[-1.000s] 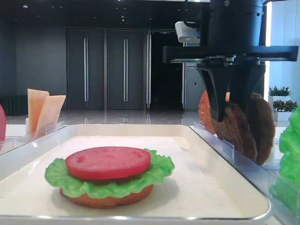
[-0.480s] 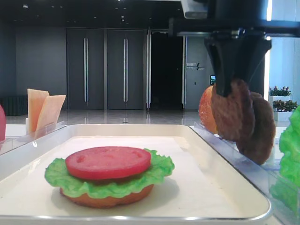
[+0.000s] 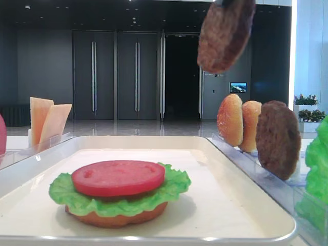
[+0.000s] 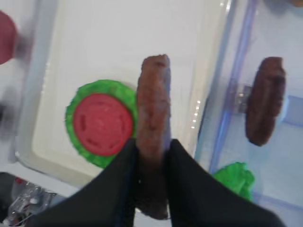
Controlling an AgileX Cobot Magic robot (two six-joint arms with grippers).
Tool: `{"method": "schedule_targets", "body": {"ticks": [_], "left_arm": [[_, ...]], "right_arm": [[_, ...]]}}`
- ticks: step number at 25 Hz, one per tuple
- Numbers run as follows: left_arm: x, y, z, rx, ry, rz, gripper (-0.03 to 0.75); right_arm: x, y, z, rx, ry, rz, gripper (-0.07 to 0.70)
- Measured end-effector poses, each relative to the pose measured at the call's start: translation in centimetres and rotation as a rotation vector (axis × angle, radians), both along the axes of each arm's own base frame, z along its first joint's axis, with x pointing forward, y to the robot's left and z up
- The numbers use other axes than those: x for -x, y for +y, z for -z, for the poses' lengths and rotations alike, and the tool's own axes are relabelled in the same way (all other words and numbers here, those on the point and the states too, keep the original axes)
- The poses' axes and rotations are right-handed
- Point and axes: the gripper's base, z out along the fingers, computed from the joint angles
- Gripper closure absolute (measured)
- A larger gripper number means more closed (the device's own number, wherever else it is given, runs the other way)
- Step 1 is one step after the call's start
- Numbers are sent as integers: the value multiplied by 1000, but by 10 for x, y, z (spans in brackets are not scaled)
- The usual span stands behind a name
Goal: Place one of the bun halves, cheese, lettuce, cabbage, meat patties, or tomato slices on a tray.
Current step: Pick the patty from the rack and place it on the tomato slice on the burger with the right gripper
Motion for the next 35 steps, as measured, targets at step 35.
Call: {"method": "schedule_targets", "body": {"ticks": [35], "left_arm": [[0,0,0,0,0,0,716]], "right_arm": [[17,37,140,-559,118,-108,483]]}}
